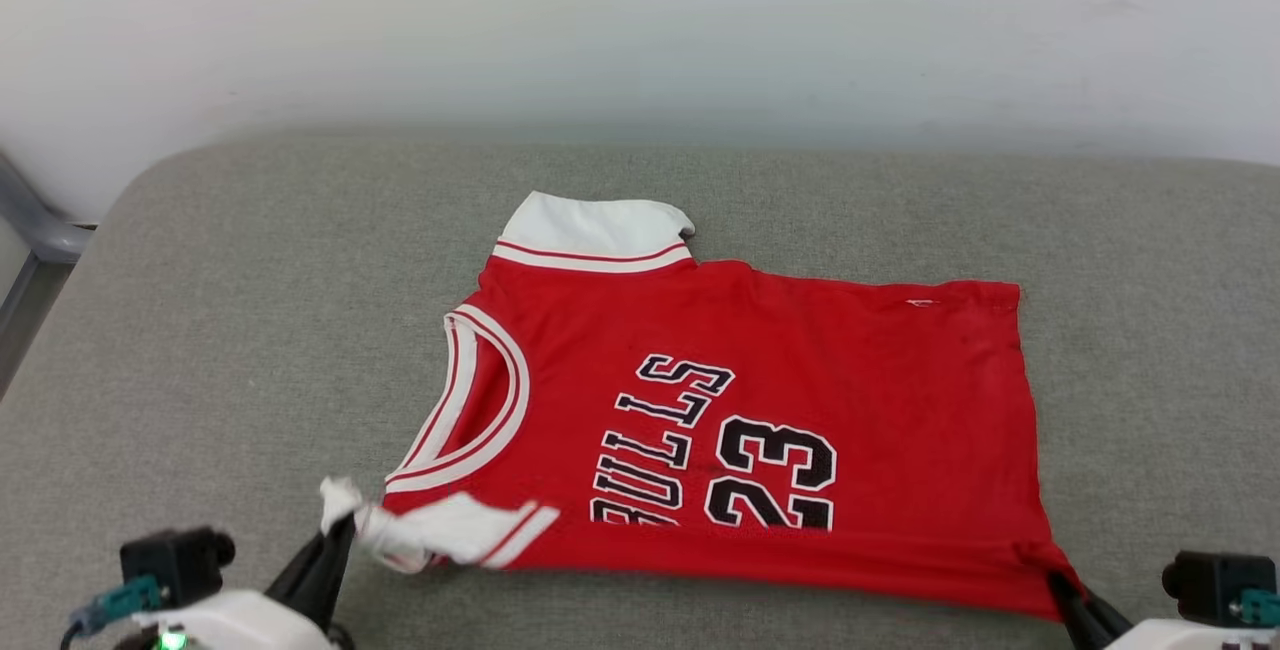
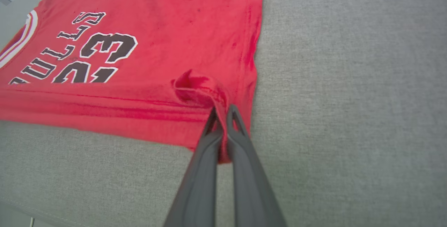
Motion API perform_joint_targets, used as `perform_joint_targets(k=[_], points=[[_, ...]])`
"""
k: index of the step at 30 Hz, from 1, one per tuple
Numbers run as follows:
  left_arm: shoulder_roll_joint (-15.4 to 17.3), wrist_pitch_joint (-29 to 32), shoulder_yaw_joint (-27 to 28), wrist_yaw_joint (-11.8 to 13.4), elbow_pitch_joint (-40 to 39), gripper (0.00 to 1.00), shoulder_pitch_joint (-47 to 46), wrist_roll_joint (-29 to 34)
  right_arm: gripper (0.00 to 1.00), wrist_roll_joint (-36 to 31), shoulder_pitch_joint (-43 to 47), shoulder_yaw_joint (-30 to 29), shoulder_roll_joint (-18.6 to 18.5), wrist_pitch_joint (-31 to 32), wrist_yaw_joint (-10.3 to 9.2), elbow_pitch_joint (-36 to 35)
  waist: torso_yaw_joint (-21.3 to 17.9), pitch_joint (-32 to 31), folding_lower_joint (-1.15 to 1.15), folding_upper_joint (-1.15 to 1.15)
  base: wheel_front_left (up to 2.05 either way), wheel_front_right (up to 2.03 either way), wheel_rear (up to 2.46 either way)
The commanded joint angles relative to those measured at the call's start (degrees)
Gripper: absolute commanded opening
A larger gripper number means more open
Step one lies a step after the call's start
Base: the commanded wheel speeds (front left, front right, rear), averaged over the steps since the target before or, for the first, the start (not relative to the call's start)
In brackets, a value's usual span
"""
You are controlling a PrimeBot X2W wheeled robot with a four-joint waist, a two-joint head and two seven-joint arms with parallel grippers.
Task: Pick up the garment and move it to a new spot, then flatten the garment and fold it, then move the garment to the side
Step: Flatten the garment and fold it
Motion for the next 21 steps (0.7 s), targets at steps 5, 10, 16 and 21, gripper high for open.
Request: perform_joint_targets(k=[5,10,16,21], points=[[-1.3,-1.05,-0.96,-0.95,1.65,0.0,-7.4,1.85,0.0,-1.7,-4.04,0.37,0.38,0.8,-0.12,-0.29,-0.39,1.65,0.01,0.0,0.0,0.0,0.0],[-3.46,-2.34,-2.76,-3.24,6.83,0.0,-15.44,3.62,0.0,-3.05,-8.68,0.69,0.2,0.76,-0.12,1.69,-0.67,4.09,0.01,0.0,0.0,0.0,0.0],[-5.68,-2.08,-5.83,-5.88,15.46,0.0,-22.79,5.48,0.0,-4.47,-13.55,1.97,-0.27,0.63,-0.11,5.73,-0.91,7.71,0.01,0.0,0.0,0.0,0.0],[-7.41,-1.29,-8.26,-8.0,23.23,0.0,-26.48,5.94,0.0,-5.37,-15.93,2.54,-0.36,-0.9,-0.11,10.65,-1.28,9.54,0.01,0.0,0.0,0.0,0.0]])
